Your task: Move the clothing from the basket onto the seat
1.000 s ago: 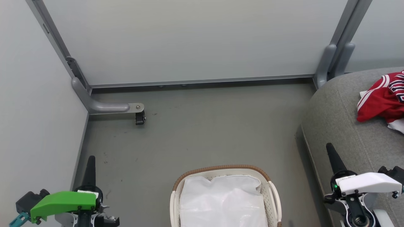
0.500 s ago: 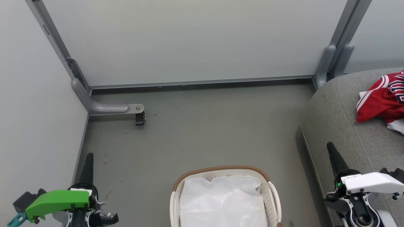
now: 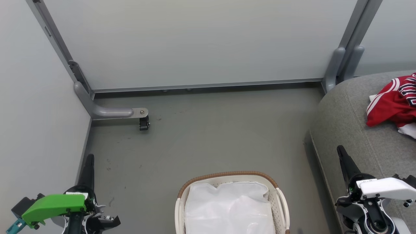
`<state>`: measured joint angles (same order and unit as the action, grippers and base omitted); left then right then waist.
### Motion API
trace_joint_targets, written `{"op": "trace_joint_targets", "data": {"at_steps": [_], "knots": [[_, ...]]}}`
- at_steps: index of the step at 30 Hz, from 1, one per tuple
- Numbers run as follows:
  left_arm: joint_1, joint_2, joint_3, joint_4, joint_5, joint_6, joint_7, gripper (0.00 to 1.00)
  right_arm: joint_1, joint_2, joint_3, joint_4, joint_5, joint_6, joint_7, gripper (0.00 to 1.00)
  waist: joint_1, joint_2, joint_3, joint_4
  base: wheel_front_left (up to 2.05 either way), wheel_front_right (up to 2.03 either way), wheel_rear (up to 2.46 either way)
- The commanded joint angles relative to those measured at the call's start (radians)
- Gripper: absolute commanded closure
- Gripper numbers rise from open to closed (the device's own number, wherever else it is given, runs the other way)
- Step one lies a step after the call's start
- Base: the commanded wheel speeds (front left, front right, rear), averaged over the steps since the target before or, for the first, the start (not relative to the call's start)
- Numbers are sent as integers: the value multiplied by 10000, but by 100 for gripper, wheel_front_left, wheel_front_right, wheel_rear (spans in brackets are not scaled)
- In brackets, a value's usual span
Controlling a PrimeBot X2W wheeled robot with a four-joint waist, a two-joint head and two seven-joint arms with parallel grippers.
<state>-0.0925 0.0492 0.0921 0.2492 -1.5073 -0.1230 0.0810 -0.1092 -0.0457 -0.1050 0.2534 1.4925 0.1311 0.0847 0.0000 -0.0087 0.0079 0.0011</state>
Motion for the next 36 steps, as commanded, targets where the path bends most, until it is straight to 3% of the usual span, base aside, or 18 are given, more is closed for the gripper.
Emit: {"op": "trace_joint_targets", "data": {"at_steps": [1, 17, 36], "knots": [[-141, 67, 62, -46, -207, -51, 59, 100, 5, -66, -40, -67, 219, -6, 62, 100, 0, 76, -4, -1, 0, 0, 0], [-209, 65, 231, -50, -1119, -111, 339, 100, 22, -74, -115, -113, 1262, -7, 329, 100, 0, 87, -48, -11, 0, 0, 0], [-208, 54, 231, -50, -1076, -104, 348, 100, 23, -74, -110, -107, 1220, -7, 326, 100, 0, 87, -48, -11, 0, 0, 0]]}}
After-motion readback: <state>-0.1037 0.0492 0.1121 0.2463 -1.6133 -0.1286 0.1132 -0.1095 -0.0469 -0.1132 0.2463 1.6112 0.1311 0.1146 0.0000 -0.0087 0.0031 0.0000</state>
